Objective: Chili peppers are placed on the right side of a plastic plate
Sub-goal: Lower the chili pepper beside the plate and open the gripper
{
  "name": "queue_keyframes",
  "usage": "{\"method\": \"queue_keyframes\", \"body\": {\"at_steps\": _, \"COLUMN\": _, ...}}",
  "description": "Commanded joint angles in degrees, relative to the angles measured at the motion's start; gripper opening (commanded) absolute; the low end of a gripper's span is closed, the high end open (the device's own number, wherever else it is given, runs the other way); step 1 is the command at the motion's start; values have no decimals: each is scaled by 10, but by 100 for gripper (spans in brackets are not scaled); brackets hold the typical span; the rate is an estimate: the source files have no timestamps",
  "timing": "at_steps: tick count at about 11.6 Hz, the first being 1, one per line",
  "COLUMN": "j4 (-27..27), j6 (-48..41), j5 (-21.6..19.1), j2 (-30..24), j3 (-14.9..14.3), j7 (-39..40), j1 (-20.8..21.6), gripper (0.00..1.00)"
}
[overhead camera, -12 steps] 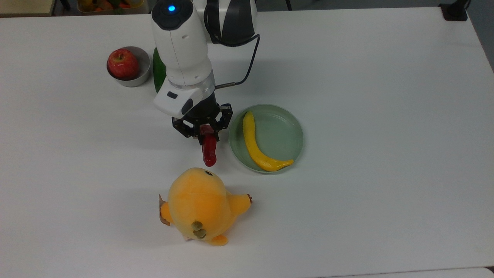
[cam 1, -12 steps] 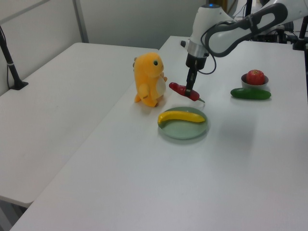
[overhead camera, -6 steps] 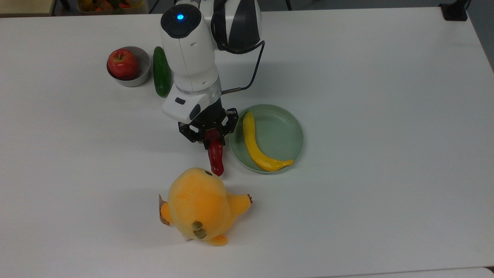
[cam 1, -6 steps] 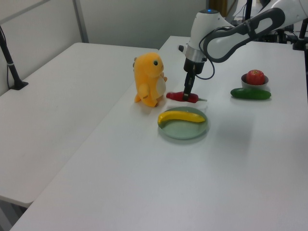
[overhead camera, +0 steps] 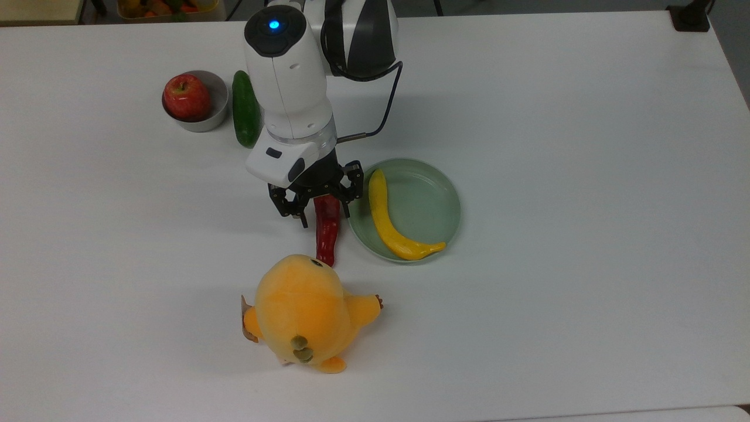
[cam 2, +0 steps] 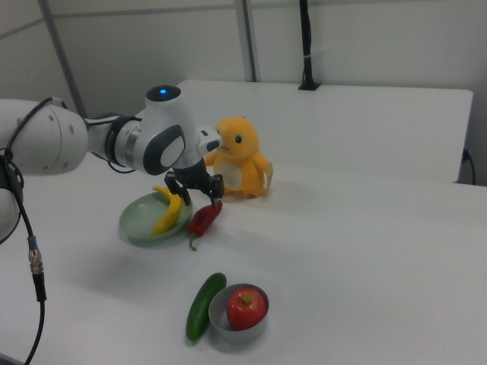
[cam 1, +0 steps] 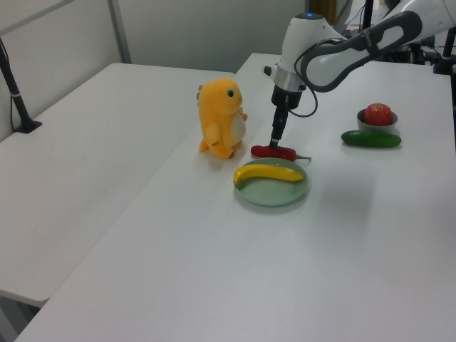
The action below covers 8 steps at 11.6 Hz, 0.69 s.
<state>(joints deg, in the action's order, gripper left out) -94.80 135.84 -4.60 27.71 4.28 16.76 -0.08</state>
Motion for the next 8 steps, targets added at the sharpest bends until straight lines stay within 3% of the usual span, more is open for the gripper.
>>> {"method": "queue_keyframes", "body": {"at_steps": 1, "j4": 5, "j6": 2, "j5": 6, "j2": -9, "j3": -4, "j7": 3, "j1": 5, "gripper": 100}}
{"method": "queue_keyframes", "body": {"at_steps": 4, "j4": -6, "j6": -7, "j5": 6, "j2": -36, "j3": -4, "j7": 1, "j1": 3, "gripper": 100}}
{"method": "queue_keyframes", "body": {"at_steps": 8, "j4": -6, "j6": -100, "j5": 6, "j2": -101, "j3": -9, "j7": -35, "j1": -3, "gripper": 100}}
